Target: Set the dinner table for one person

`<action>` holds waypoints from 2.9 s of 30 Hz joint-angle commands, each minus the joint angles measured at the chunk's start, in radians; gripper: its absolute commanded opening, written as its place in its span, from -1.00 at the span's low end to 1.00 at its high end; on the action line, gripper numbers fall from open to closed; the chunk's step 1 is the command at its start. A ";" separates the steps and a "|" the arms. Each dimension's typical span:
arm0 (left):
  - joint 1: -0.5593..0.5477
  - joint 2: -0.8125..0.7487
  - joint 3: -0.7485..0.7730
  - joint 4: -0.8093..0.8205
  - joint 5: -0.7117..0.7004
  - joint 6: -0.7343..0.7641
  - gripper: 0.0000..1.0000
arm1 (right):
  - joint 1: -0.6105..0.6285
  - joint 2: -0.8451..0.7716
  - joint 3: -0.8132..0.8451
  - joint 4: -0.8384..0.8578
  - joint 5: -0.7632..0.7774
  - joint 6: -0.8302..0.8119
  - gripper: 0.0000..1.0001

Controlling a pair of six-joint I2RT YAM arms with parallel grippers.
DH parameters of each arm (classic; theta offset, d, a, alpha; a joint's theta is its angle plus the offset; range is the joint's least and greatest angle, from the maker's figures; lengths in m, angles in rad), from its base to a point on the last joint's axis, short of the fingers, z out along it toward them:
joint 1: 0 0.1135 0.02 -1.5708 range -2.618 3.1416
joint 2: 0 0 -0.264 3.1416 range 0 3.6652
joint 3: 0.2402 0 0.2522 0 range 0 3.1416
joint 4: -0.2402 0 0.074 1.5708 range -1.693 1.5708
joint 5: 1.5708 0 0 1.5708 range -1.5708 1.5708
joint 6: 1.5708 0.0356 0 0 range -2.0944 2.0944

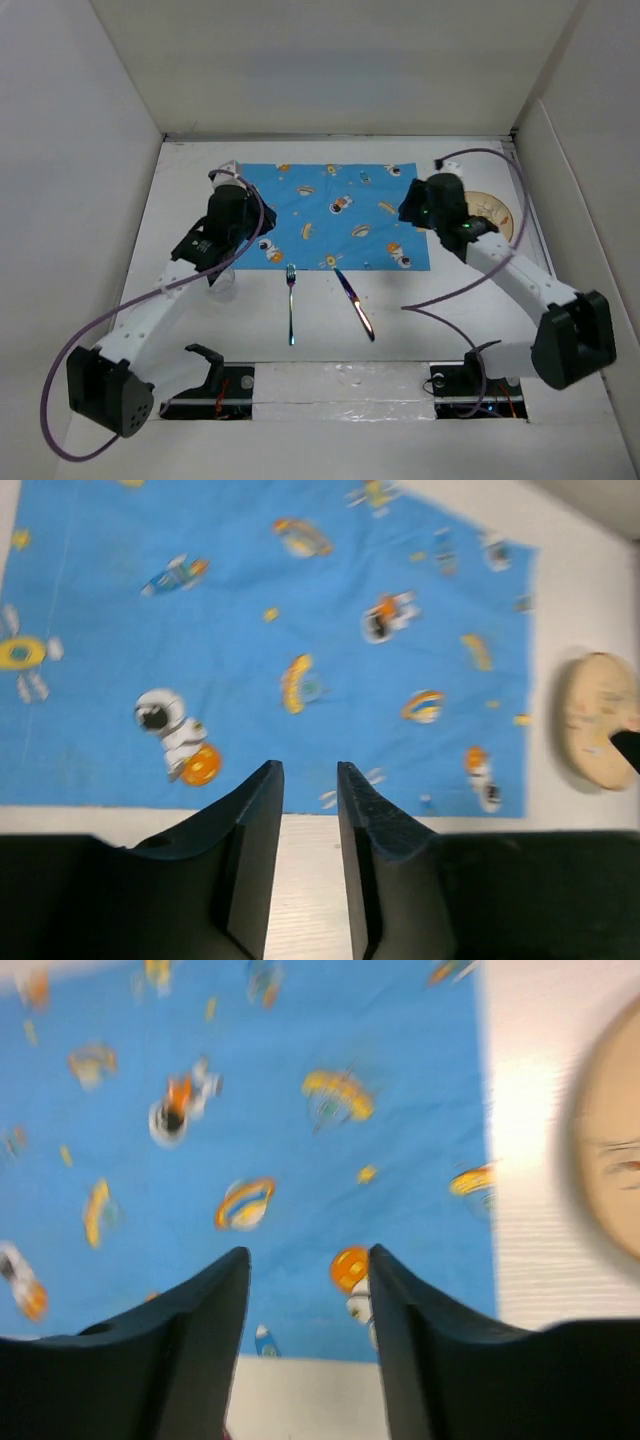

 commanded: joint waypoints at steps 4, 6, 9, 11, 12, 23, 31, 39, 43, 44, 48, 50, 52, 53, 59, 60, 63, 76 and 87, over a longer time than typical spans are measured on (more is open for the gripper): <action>-0.004 -0.257 0.142 -0.049 0.188 0.146 -0.26 | -0.351 -0.291 -0.237 0.131 -0.014 0.124 0.48; -0.004 -0.363 0.125 -0.047 0.195 0.177 -0.12 | -0.492 -0.317 -0.302 0.169 -0.069 0.143 0.53; -0.004 -0.472 0.046 -0.033 0.207 0.215 0.04 | -0.637 -0.301 -0.325 0.177 -0.125 0.179 0.49; -0.004 -0.519 -0.008 -0.043 0.196 0.240 0.10 | -0.701 -0.235 -0.325 0.180 -0.176 0.187 0.47; -0.004 -0.532 -0.023 -0.049 0.184 0.253 0.12 | -0.731 -0.204 -0.321 0.178 -0.185 0.190 0.44; -0.004 -0.573 -0.092 -0.044 0.215 0.309 0.16 | -0.872 0.097 -0.276 0.275 -0.343 0.284 0.35; -0.004 -0.633 -0.096 -0.044 0.166 0.310 0.16 | -0.854 0.204 -0.173 0.232 -0.380 0.376 0.11; -0.004 -0.678 -0.089 -0.056 0.087 0.309 0.15 | -0.818 0.259 -0.133 0.182 -0.377 0.486 -0.44; -0.004 -0.693 -0.096 -0.055 0.066 0.307 0.15 | -0.818 0.250 -0.169 0.275 -0.409 0.532 -1.00; -0.004 -0.690 -0.097 -0.055 0.063 0.307 0.15 | -0.827 0.227 -0.207 0.327 -0.400 0.534 -1.00; -0.004 -0.675 -0.099 -0.053 0.066 0.306 0.14 | -0.838 0.060 -0.268 0.459 -0.374 0.522 -1.00; -0.004 -0.659 -0.097 -0.052 0.067 0.306 0.14 | -0.838 -0.038 -0.244 0.464 -0.389 0.493 -1.00; -0.004 -0.646 -0.099 -0.056 0.075 0.306 0.14 | -0.829 -0.081 -0.190 0.476 -0.453 0.454 -1.00; -0.004 -0.645 -0.099 -0.055 0.075 0.306 0.13 | -0.815 -0.122 -0.175 0.499 -0.478 0.453 -1.00; -0.004 -0.624 -0.103 -0.058 0.052 0.301 0.13 | -0.595 -0.104 -0.037 0.525 -0.655 0.414 -1.00; -0.004 -0.621 -0.103 -0.057 0.047 0.300 0.13 | -0.547 -0.056 -0.020 0.528 -0.670 0.410 -1.00; -0.004 -0.603 -0.102 -0.066 0.024 0.296 0.17 | -0.363 0.055 0.017 0.628 -0.695 0.416 -1.00; -0.004 -0.596 -0.105 -0.075 -0.049 0.277 0.31 | -0.137 0.494 0.325 0.619 -0.843 0.436 -1.00; 0.014 -0.583 -0.103 -0.072 -0.032 0.277 0.31 | -0.108 0.566 0.315 0.484 -0.820 0.357 -1.00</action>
